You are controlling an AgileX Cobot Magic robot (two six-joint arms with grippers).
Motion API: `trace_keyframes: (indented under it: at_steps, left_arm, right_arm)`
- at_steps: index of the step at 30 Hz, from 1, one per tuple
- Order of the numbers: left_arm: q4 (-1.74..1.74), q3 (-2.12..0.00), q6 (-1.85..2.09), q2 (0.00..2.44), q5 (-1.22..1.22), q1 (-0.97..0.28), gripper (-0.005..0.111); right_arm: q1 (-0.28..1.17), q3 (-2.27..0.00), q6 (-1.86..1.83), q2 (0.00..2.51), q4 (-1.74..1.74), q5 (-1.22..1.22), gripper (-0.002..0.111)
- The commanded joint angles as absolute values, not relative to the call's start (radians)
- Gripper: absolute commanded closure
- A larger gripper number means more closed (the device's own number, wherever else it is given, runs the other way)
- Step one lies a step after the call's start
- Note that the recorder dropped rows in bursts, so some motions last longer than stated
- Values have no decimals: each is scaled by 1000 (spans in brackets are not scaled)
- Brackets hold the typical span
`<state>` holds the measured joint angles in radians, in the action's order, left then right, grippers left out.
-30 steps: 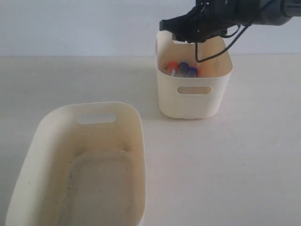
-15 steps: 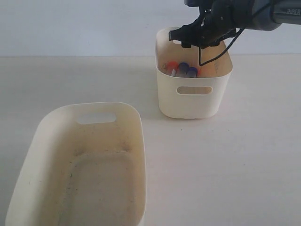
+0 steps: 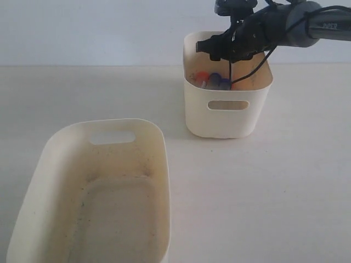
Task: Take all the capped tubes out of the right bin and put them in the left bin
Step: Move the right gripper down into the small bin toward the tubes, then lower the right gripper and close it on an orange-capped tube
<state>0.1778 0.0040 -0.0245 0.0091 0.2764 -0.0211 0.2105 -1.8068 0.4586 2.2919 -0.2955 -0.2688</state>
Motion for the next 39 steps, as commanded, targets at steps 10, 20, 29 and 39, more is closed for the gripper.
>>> trace_keyframes:
  at_steps: [10, 20, 29, 39]
  left_arm:
    - [177, 0, -36, 7, 261, -20, 102]
    - [177, 0, -36, 7, 261, -20, 102]
    - [177, 0, -36, 7, 261, -20, 102]
    - [177, 0, -36, 7, 261, -20, 102]
  right_arm:
    - [195, -1807, 459, 2327, -328, -225, 94]
    - [195, -1807, 435, 2321, -328, -228, 94]
    - [195, -1807, 425, 2239, -328, -206, 103]
    - [195, -1807, 344, 2177, -328, -281, 108]
